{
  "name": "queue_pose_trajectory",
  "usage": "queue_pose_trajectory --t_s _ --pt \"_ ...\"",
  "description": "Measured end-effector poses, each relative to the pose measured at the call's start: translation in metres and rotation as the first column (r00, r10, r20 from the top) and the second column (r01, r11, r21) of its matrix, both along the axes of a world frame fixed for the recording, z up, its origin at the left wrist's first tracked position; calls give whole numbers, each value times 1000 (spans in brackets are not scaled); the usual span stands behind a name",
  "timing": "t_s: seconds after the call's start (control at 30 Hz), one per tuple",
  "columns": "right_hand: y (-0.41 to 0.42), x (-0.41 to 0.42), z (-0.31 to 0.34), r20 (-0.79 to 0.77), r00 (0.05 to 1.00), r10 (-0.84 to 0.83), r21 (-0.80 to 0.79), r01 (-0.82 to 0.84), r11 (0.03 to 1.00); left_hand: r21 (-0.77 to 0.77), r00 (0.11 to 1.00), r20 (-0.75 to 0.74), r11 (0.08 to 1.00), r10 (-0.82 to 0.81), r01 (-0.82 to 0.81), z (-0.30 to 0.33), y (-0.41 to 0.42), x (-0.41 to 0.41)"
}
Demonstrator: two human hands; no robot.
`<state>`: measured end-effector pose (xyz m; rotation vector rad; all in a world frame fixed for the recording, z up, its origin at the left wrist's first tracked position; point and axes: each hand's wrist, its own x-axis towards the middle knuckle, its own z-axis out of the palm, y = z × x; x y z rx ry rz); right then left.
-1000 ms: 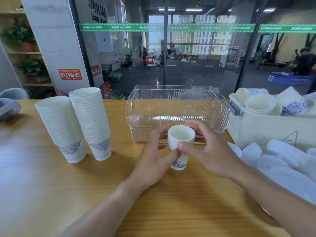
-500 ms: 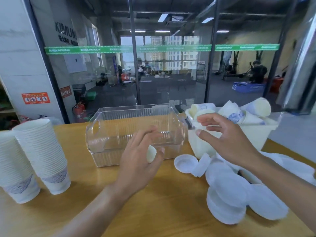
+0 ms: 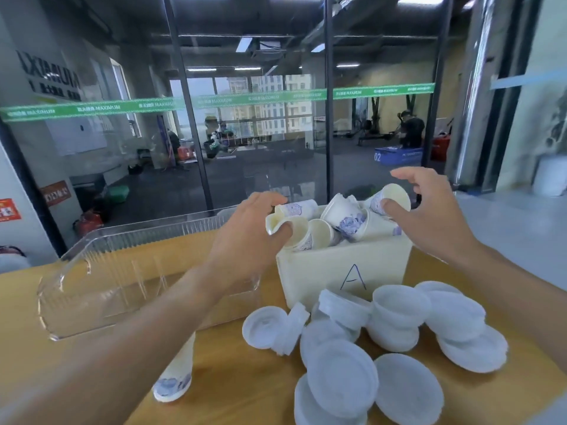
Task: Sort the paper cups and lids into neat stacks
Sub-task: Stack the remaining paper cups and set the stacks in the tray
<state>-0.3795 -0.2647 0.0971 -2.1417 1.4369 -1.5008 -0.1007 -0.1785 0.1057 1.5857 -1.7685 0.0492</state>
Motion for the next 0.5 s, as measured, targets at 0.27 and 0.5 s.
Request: queue_pose_trajectory --t_s 0.27,0.5 --pt "-51 -14 -16 -5 999 -31 260 32 965 316 997 -60 948 50 -28 17 -95 12" --pt "-72 -11 -16 6 998 -58 259 55 964 445 1000 -24 896 8 4 14 -132 28"
